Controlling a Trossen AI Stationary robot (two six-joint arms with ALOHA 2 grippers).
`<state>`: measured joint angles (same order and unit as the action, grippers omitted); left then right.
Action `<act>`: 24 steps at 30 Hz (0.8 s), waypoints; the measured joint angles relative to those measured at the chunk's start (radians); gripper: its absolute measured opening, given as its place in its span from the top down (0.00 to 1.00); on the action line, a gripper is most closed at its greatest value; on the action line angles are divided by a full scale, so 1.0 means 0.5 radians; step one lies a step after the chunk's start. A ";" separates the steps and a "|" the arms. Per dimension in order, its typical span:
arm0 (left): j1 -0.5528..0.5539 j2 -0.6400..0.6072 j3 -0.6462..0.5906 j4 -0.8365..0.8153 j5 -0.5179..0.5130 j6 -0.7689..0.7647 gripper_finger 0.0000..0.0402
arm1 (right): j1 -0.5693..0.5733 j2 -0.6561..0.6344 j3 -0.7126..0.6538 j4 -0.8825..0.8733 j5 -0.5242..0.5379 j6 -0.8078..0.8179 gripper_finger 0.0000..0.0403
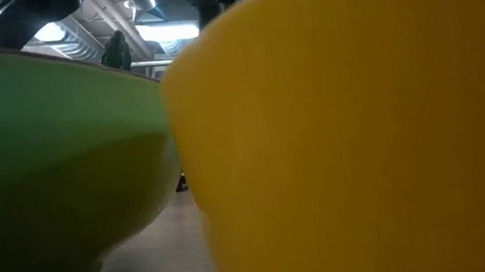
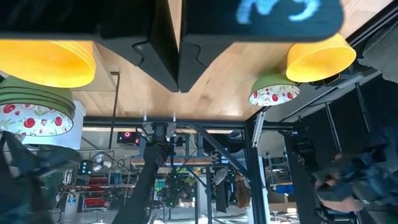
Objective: Pick & Place Mini bowls
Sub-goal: Stack the green patterned bowl on the green patterned bowl on the shelf
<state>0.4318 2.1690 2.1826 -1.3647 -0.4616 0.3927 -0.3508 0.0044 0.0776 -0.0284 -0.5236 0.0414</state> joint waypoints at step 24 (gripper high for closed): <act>-0.296 -0.015 -0.165 -0.373 0.191 -0.222 0.99 | 0.001 0.000 0.000 0.000 -0.001 0.007 0.97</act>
<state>0.2836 2.1616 2.1000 -1.5514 -0.3663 0.2820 -0.3505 0.0044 0.0776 -0.0284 -0.5240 0.0448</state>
